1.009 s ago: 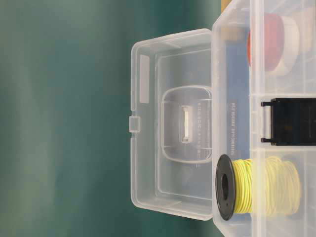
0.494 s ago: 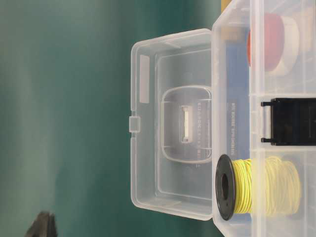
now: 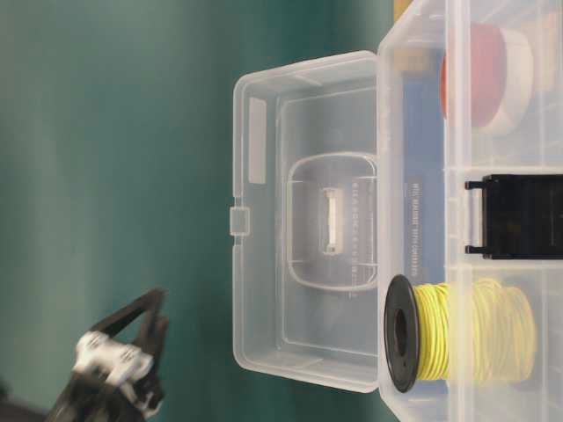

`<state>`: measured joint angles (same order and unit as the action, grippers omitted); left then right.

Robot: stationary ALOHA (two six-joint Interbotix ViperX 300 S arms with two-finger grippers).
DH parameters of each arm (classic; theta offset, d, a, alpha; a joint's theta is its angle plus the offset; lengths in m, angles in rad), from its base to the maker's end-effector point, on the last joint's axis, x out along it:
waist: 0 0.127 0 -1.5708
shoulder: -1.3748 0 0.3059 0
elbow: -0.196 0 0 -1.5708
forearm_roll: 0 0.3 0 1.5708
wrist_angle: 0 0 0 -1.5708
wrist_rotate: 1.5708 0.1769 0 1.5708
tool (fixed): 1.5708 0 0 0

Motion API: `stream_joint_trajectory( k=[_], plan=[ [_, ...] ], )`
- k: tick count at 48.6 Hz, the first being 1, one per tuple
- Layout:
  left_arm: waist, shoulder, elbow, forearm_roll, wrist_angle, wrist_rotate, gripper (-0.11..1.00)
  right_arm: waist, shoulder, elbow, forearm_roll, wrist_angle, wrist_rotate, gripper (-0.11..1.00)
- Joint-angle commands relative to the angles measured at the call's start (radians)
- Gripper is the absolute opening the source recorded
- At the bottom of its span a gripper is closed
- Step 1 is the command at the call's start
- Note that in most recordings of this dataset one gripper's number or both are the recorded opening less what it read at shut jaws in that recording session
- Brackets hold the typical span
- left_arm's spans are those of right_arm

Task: Close the tool box with the left arm.
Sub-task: 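Move the left gripper up toward the raised clear lid of the tool box, then push the clear lid forward and down with the left gripper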

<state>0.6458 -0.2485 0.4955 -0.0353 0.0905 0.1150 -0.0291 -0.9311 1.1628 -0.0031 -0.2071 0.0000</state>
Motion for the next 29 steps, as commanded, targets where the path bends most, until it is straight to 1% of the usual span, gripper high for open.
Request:
stream_joint_trajectory(
  k=[1, 6, 12, 21, 29],
  plan=[
    [0.017, 0.06, -0.106, 0.002, 0.095, 0.018, 0.91, -0.002, 0.015, -0.02, 0.002, -0.003, 0.002, 0.0],
    [0.018, 0.14, -0.183, 0.002, 0.181, 0.058, 0.91, -0.002, 0.018, -0.018, 0.0, -0.003, 0.002, 0.0],
    [0.017, 0.212, -0.23, 0.002, 0.238, 0.074, 0.92, -0.002, 0.028, -0.018, 0.0, -0.002, 0.002, 0.0],
    [0.017, 0.284, -0.247, 0.002, 0.278, 0.081, 0.92, -0.002, 0.035, -0.017, 0.0, -0.002, 0.002, 0.0],
    [0.003, 0.285, -0.242, 0.002, 0.319, 0.081, 0.92, -0.002, 0.035, -0.015, 0.0, -0.002, -0.002, 0.0]
  ],
)
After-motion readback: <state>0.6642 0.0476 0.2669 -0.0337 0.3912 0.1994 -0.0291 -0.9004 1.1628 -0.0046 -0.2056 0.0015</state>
